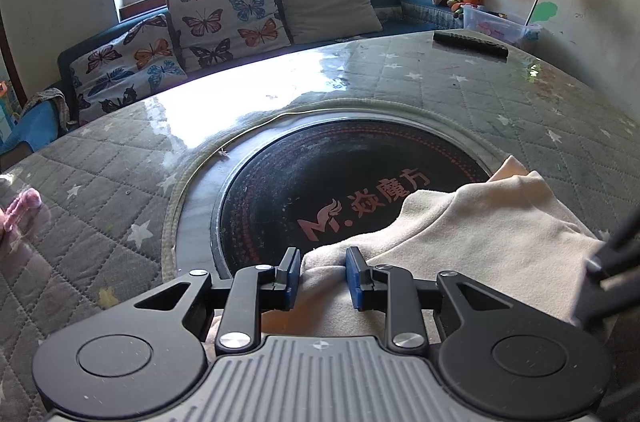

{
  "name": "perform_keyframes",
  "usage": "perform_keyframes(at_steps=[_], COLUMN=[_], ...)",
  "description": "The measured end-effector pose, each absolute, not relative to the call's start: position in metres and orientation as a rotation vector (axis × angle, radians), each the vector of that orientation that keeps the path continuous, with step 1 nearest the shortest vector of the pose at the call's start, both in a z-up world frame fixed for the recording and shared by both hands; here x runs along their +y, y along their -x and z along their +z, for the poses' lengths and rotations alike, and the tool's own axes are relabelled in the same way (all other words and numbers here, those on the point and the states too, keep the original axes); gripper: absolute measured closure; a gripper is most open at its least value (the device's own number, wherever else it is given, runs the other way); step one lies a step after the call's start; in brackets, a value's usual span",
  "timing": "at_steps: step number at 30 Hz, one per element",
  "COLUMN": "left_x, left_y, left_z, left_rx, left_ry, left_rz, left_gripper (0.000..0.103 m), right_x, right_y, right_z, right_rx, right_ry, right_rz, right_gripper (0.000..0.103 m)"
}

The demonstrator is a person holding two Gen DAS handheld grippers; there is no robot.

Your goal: Fold clothes

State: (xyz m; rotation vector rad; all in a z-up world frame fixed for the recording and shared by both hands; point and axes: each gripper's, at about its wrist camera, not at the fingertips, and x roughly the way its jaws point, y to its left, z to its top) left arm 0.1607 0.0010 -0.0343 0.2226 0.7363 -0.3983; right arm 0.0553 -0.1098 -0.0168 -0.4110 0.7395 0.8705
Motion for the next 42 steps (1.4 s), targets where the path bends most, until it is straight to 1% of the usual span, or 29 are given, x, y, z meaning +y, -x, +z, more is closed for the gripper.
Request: perform_keyframes(at_steps=[7,14,17,23,29,36,42], left_x=[0.001,0.006,0.005,0.004,0.020,0.038,0.056], left_y=[-0.152,-0.106,-0.084,-0.060,-0.053,-0.045,-0.042], left_z=[-0.028,-0.004,-0.004,-0.025,-0.028,-0.027,-0.027], left_rx=[0.718,0.634,0.631,0.683,0.680,0.680,0.687], left_ry=[-0.222,-0.207,-0.194,-0.198,-0.131,-0.088,-0.062], left_rz=[-0.372,-0.386,-0.416,-0.409,-0.359,-0.310,-0.256], left_gripper=[0.074,0.075,0.075,0.076,0.075,0.075,0.074], right_x=[-0.119,-0.141,-0.149,-0.168,-0.192,-0.220,-0.218], right_y=[-0.024,-0.023,-0.032,-0.031,-0.025,-0.019,-0.020], right_z=[-0.013,-0.003,-0.010,-0.017,-0.014,-0.025,-0.014], right_rx=[0.779,0.737,0.734,0.760,0.767,0.819,0.782], right_ry=[0.382,0.252,0.195,0.133,0.118,0.091,0.107], right_rz=[0.884,0.780,0.717,0.666,0.627,0.560,0.580], right_gripper=[0.092,0.092,0.091,0.091,0.091,0.092,0.090])
